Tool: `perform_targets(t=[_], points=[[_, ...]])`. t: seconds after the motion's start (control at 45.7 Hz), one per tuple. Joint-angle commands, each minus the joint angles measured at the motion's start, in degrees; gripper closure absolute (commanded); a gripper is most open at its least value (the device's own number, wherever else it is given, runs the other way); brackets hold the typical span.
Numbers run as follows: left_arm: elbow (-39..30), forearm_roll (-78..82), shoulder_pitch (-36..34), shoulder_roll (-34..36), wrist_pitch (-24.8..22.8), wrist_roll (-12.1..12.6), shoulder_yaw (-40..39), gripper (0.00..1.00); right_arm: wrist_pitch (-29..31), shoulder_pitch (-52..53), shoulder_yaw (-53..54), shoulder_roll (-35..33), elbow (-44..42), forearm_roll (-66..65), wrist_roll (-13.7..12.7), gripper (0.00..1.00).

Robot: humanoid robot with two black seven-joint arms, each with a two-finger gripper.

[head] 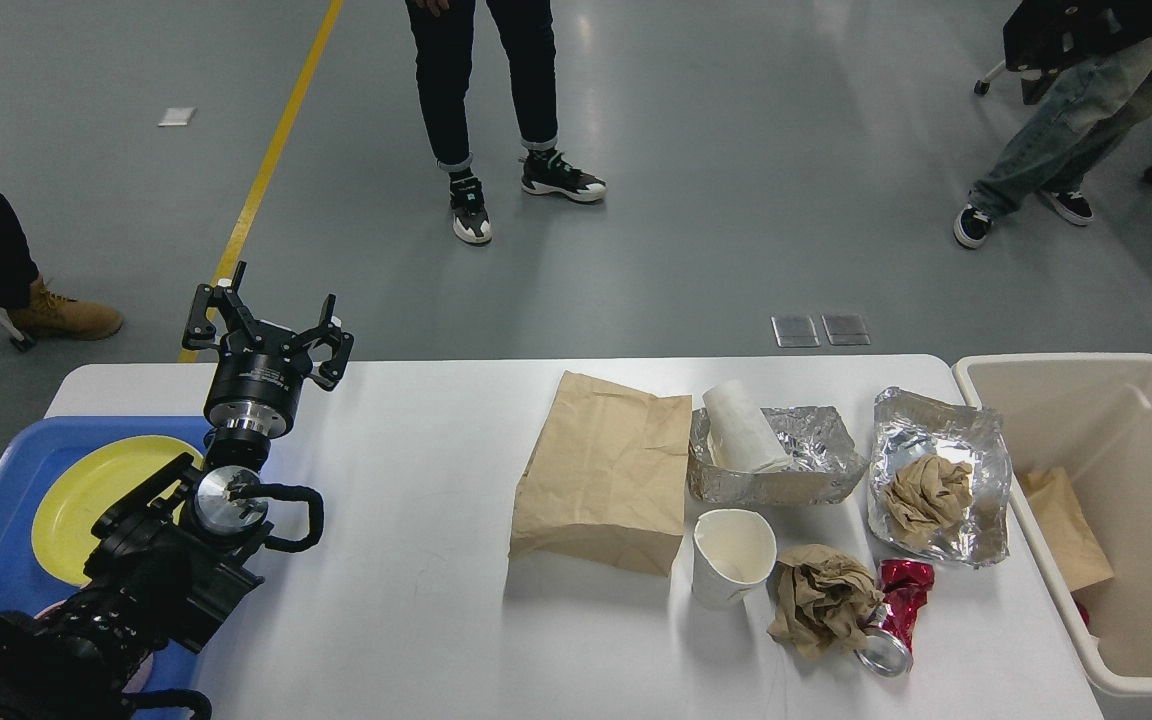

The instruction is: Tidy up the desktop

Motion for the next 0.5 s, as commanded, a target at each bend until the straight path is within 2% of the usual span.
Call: perform_targets(t=[0.0,0.197,0.482], points=[[0.0,0.01,0.0,0.0,0.0,0.01,0.0,0.04,0.0,3.02,-0.05,2.01,1.23,-0.05,0.09,0.0],[0.0,0.01,0.0,0.0,0.0,0.01,0.0,0.04,0.0,3.81,0.13,2.54,1.4,0.13,0.36,0.0],[0.0,0.01,0.0,0.0,0.0,0.01,0.0,0.04,0.0,3.64,3.99,2.45,9.31,0.21,0.45,0.0]])
